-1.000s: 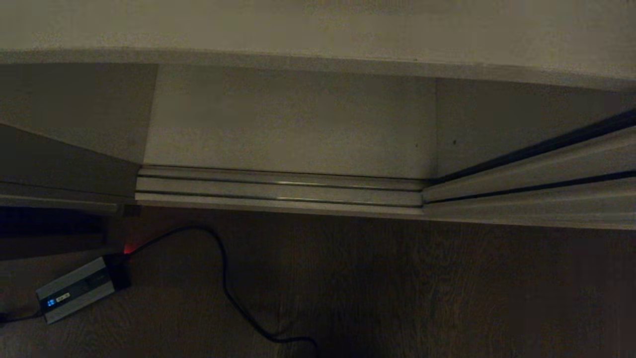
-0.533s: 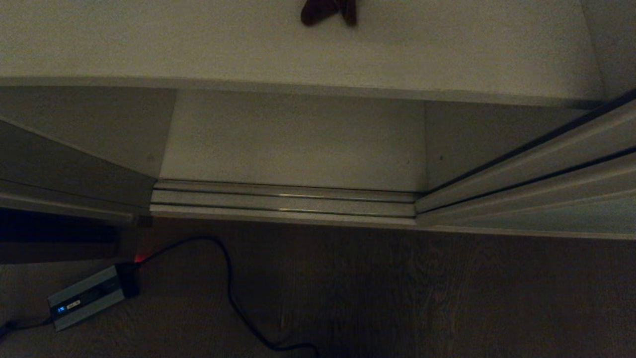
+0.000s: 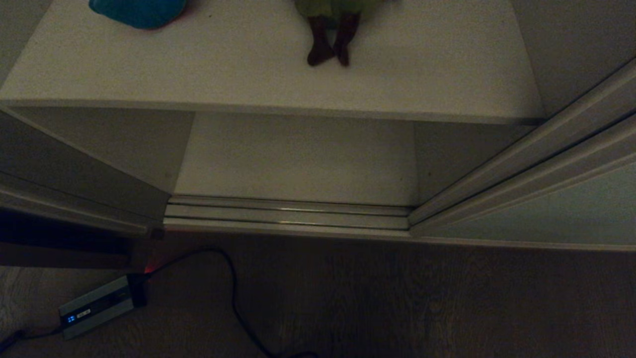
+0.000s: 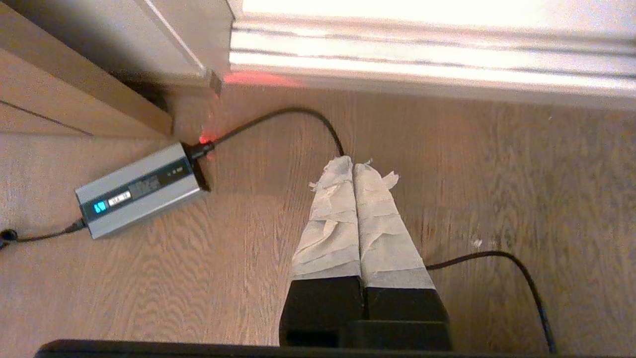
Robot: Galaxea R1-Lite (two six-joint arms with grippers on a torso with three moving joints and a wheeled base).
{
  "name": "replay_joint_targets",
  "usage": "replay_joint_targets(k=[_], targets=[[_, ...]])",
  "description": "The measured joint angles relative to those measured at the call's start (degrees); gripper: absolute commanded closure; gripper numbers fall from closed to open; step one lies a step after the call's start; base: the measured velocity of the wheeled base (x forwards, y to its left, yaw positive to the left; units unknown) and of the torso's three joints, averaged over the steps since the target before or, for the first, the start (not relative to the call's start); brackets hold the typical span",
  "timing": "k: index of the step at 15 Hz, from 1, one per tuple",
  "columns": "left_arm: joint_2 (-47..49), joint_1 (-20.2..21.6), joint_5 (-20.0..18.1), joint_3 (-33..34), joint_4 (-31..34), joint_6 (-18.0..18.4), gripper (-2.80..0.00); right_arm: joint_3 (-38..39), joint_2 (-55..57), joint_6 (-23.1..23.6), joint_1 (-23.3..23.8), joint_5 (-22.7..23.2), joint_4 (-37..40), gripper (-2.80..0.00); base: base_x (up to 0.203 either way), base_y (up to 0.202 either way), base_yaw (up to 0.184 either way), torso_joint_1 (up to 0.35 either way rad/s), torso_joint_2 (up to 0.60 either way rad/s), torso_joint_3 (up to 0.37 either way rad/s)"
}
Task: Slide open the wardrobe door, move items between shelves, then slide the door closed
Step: Close the door
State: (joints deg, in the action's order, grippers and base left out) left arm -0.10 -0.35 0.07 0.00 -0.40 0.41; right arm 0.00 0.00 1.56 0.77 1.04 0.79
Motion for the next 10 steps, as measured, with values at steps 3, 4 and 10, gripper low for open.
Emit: replay_joint_targets(k=[3,4,10], targets=[[0.00,0.01,0.00,0.00,0.00,-0.01,0.00,0.00,0.00,0.00,0.00,-0.02,-0.02,0.00,0.000,0.000,0.000,0.003,0.00,0.204],[0.00,0.00,0.00,0.00,0.00,-0.02,0.00,0.00,0.00,-0.02,0.02,0.00,-0.02,0.00,0.000,0.000,0.000,0.002,0.00,0.193],[0.00,0.00,0.00,0.00,0.02,0.04,0.00,0.00,0.00,0.00,0.02,-0.01,-0.02,0.00,0.000,0.000,0.000,0.003,0.00,0.203]])
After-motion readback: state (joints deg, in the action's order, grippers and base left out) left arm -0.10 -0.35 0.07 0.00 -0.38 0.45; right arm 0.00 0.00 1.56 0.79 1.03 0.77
